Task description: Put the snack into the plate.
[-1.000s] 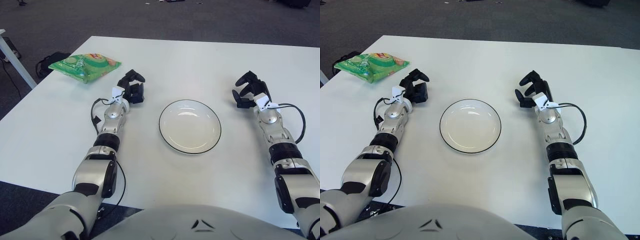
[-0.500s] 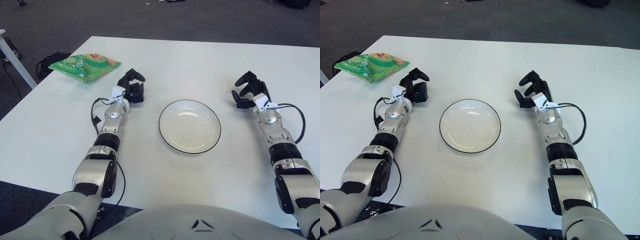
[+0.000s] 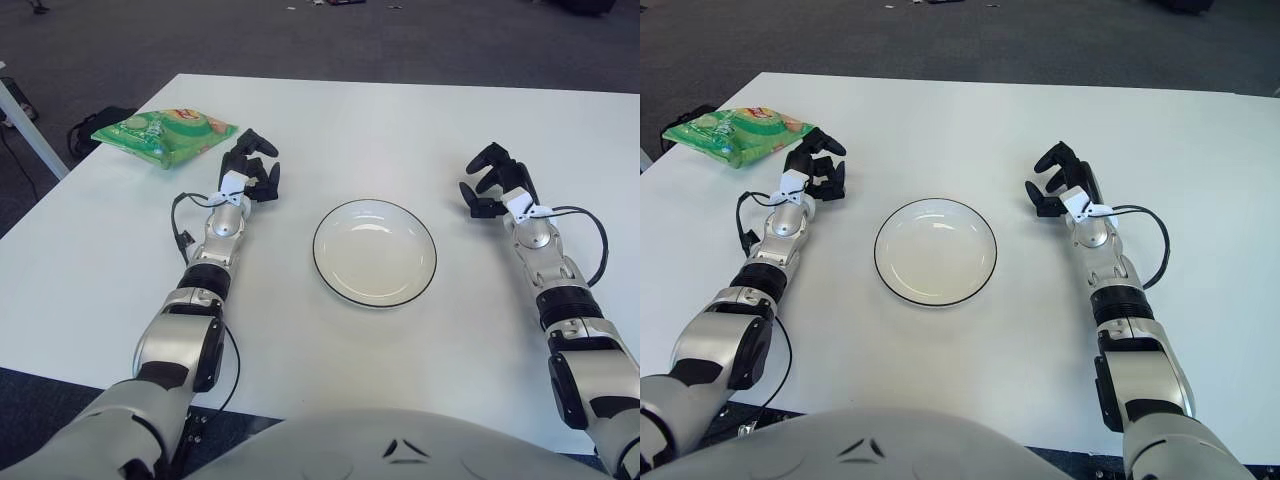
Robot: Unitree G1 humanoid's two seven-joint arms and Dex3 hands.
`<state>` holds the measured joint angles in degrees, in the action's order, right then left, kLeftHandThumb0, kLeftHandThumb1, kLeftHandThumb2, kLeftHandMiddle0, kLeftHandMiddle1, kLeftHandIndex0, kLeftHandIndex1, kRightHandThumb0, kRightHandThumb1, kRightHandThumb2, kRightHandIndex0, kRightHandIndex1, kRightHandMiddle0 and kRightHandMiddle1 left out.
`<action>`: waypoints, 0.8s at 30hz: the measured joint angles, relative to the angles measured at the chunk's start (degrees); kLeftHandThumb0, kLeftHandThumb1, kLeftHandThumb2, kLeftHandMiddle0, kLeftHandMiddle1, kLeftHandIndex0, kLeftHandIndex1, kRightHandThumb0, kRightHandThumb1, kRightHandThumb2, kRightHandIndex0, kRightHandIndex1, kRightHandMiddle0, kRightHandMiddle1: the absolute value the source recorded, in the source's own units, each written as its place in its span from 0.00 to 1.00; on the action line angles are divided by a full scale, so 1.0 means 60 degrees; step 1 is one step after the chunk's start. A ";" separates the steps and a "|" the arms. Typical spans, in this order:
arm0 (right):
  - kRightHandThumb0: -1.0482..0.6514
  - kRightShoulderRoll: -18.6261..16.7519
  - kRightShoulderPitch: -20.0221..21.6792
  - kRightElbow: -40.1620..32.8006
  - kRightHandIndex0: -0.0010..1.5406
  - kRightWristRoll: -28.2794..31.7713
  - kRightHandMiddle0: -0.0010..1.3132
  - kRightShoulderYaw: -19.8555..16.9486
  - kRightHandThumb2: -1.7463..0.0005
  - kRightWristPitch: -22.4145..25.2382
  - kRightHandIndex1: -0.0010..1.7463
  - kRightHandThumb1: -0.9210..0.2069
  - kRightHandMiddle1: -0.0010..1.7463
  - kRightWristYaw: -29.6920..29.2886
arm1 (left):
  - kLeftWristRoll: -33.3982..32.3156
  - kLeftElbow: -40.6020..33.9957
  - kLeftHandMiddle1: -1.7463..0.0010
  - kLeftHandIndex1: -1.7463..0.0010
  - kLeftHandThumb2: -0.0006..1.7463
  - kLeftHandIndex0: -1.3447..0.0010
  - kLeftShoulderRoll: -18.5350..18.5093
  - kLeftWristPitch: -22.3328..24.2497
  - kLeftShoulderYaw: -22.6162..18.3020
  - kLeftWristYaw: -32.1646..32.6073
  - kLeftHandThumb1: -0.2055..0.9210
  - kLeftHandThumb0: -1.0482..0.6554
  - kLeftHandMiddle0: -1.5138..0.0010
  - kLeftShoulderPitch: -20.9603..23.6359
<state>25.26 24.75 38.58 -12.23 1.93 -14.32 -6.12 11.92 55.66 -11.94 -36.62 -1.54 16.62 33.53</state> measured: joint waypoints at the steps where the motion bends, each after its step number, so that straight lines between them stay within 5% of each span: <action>1: 0.61 -0.0001 0.0002 0.0000 0.42 -0.0007 0.27 0.0002 0.26 0.0000 0.96 0.52 1.00 -0.0001 | 0.0069 0.0009 0.00 0.00 0.68 0.61 -0.0038 -0.0077 0.0023 0.0169 0.56 0.35 0.22 -0.0003; 12: 0.61 -0.0049 0.0090 0.0034 0.42 -0.0037 0.27 0.0049 0.27 0.0018 0.95 0.52 1.00 -0.0094 | 0.1068 -0.1257 0.00 0.00 0.65 0.63 -0.0747 -0.0063 0.0062 0.1594 0.59 0.36 0.20 -0.0539; 24: 0.61 0.0028 0.0239 0.0241 0.42 -0.0382 0.27 0.0177 0.27 0.0036 0.95 0.51 1.00 -0.0270 | 0.1786 -0.3596 0.00 0.00 0.64 0.64 -0.1444 0.0699 0.0031 0.1603 0.60 0.36 0.22 -0.1196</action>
<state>25.43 26.19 40.03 -14.52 3.00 -14.10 -7.74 22.64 34.08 -20.60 -32.42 -1.35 26.23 26.36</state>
